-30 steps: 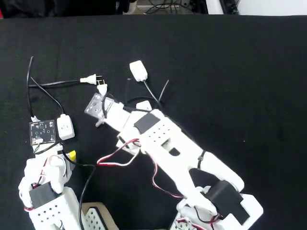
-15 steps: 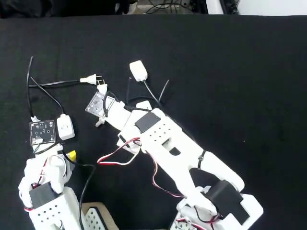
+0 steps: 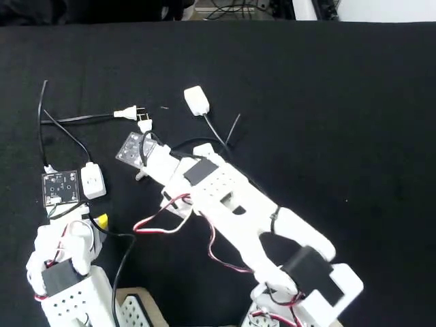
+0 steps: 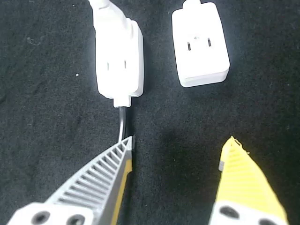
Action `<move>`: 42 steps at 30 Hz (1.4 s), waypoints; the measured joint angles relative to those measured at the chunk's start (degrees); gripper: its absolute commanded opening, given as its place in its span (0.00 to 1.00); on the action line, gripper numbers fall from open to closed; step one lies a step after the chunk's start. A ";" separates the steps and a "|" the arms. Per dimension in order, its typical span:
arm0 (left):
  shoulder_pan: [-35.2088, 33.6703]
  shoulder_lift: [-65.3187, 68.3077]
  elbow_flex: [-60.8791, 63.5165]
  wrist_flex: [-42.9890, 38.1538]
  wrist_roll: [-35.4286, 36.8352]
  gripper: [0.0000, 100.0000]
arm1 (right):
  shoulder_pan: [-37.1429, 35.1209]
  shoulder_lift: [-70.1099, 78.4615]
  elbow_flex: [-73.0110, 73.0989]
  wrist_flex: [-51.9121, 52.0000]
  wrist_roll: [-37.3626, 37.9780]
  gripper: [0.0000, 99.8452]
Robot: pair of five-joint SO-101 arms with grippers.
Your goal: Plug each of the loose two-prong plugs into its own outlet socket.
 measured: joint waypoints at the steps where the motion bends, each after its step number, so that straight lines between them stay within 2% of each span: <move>1: 0.00 0.00 0.00 0.00 0.00 0.29 | 0.00 0.00 0.00 0.00 0.00 0.01; 21: 0.00 0.00 0.00 0.00 0.00 0.29 | -2.81 2.37 1.76 -2.55 0.09 0.01; 33: 0.00 0.00 0.00 0.00 0.00 0.29 | -3.34 -2.55 3.25 -0.79 0.09 0.01; 38: 0.00 0.00 0.00 0.00 0.00 0.29 | 0.79 -7.12 3.25 -0.26 2.11 0.01; 42: 0.00 0.00 0.00 0.00 0.00 0.29 | 1.41 -11.08 3.25 1.41 2.55 0.01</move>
